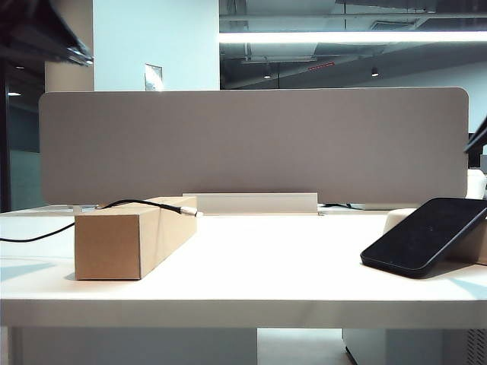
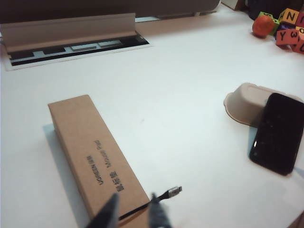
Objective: Pick up the charging cable and the phone, plug the charging cable into the charging port on the phone, and finally place them back on the table.
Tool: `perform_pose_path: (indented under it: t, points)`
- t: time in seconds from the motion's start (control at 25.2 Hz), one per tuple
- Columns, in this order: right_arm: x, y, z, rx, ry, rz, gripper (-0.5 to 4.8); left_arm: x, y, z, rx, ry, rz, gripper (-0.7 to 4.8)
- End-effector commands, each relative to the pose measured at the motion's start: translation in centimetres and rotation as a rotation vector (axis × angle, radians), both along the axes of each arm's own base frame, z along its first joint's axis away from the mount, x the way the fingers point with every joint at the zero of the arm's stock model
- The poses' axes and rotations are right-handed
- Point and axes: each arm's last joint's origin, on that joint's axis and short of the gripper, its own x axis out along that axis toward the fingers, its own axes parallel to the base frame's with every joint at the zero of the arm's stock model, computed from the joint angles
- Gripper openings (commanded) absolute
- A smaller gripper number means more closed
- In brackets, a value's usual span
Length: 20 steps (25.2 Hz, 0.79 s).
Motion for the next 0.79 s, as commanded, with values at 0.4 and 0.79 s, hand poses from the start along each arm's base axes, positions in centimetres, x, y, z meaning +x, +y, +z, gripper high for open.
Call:
perform_pose_path:
  t: [0.4, 0.79]
  points:
    - [3.4, 0.1, -2.5, 0.113, 0.06, 0.012, 4.42, 2.3, -1.4, 0.1, 0.125, 0.069, -0.085, 0.94]
    - [6.3, 0.1, -5.4, 0.193, 0.055, -0.003, 4.41, 3.5, -1.8, 0.9, 0.191, 0.093, -0.086, 1.33]
